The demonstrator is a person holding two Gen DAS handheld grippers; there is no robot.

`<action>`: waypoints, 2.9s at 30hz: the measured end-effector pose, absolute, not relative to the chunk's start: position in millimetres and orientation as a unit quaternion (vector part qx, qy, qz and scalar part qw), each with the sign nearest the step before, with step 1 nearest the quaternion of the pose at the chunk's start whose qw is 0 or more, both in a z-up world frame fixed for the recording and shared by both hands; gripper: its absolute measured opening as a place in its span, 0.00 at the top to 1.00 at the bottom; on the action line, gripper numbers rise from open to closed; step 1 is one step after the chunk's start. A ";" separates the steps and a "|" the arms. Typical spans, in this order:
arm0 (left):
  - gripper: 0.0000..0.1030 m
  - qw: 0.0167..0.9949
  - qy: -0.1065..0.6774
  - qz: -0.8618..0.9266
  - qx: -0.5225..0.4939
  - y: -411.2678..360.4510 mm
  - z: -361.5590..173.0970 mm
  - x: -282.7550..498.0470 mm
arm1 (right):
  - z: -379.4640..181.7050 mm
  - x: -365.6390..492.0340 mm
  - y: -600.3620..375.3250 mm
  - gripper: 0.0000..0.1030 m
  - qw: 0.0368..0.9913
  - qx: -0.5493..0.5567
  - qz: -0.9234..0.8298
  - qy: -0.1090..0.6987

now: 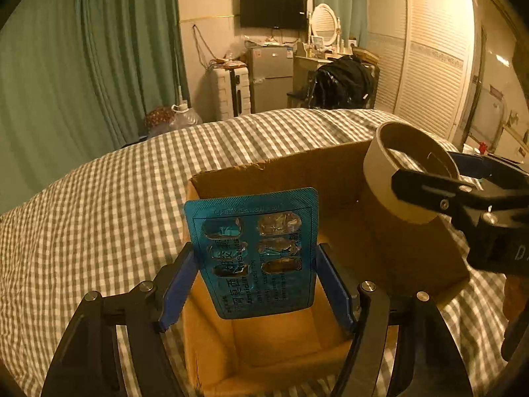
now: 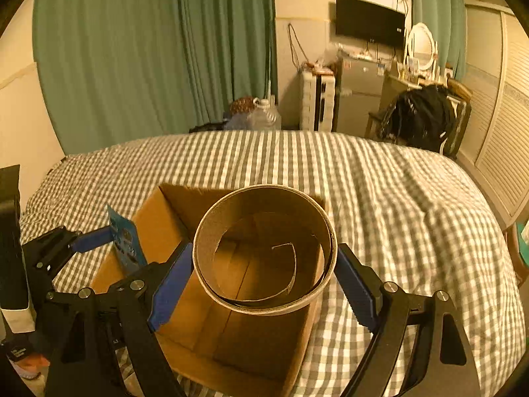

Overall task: Organize objects
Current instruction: 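Carry both items over the cardboard box and open both grippers to drop them, then grasp the cotton swab jar with the left gripper while the right grasps the medicine box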

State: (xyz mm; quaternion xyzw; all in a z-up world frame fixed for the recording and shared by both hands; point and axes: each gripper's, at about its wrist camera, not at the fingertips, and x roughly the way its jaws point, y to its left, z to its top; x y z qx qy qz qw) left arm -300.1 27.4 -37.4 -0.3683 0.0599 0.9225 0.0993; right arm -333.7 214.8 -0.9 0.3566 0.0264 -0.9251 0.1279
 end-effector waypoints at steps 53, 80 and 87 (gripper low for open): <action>0.00 -0.037 0.015 0.907 -0.419 -71.2 -125.5 -71.8 | -87.6 -126.9 132.0 0.19 0.065 0.461 -0.879 0.105; 0.00 0.049 0.013 0.910 -0.412 18.9 -119.1 -110.7 | -50.9 -109.4 214.0 0.21 0.097 0.378 -0.918 0.075; 0.00 0.050 0.023 0.912 -0.407 21.7 -131.3 -122.8 | -54.5 -112.3 221.6 0.21 0.101 0.378 -0.918 0.071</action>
